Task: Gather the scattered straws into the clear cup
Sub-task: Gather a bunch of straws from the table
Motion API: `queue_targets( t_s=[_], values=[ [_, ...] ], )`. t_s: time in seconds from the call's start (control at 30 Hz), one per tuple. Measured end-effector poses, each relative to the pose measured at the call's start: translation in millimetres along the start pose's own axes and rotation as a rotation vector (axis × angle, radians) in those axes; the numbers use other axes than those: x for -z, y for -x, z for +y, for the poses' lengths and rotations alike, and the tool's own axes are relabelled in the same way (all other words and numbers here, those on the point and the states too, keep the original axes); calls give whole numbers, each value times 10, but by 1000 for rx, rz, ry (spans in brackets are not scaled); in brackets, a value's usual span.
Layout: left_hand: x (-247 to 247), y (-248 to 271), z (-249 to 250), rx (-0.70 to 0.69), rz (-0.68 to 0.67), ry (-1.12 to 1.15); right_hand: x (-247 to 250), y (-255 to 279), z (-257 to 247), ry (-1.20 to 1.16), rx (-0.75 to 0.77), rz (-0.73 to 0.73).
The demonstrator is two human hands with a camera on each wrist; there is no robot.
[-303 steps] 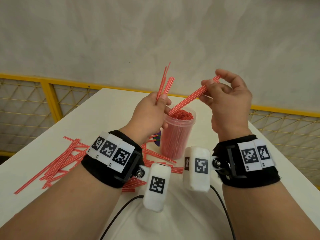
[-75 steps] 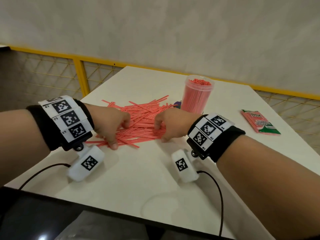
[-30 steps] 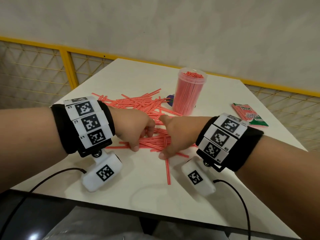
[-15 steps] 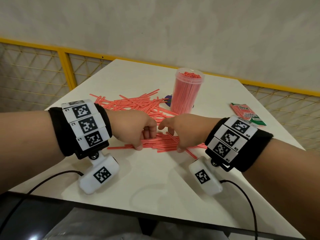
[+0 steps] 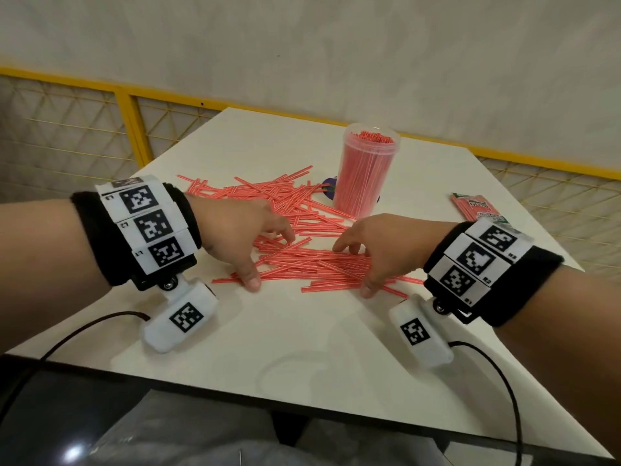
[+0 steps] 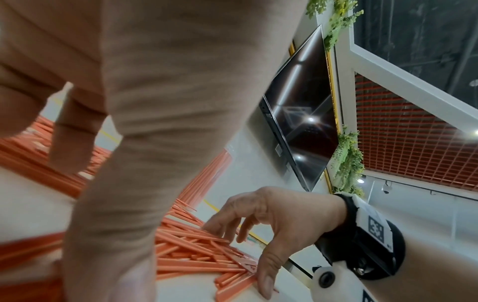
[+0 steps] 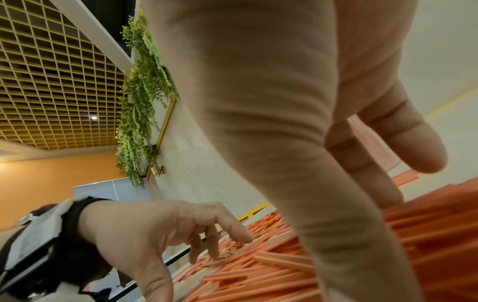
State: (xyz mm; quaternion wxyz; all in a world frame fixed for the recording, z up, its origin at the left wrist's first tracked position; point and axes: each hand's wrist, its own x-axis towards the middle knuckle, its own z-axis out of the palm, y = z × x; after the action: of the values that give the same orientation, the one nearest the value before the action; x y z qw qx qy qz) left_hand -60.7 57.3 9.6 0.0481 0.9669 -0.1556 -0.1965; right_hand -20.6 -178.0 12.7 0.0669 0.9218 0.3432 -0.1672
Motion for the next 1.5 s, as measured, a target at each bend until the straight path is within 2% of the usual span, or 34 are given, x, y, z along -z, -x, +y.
queue_targets(
  t_s=[0.2,0.33,0.57,0.77,0.93,1.03,1.13,1.27,1.5],
  values=[
    [-11,-24,74,-21,-29,-86,-1,-48,-55,26,57,30],
    [-44,-24,107,-41,-2,-111,-15,-55,-9,-7,4,51],
    [-107,-83,209,-56,82,30,-23,-60,10,-45,66,66],
    [-70,-154,372,-108,96,108,-20,-30,-20,-8,101,90],
    [50,-82,250,-87,165,158,-44,-15,56,-60,89,127],
    [59,-12,111,-5,86,71,-30,9,138,-135,55,113],
    [-2,31,44,48,-25,22,-33,12,157,-103,55,56],
    [-74,2,59,15,5,-31,-45,-44,100,-59,59,-13],
    [-105,-40,193,-63,-28,5,-14,-58,23,-25,72,-20]
  ],
)
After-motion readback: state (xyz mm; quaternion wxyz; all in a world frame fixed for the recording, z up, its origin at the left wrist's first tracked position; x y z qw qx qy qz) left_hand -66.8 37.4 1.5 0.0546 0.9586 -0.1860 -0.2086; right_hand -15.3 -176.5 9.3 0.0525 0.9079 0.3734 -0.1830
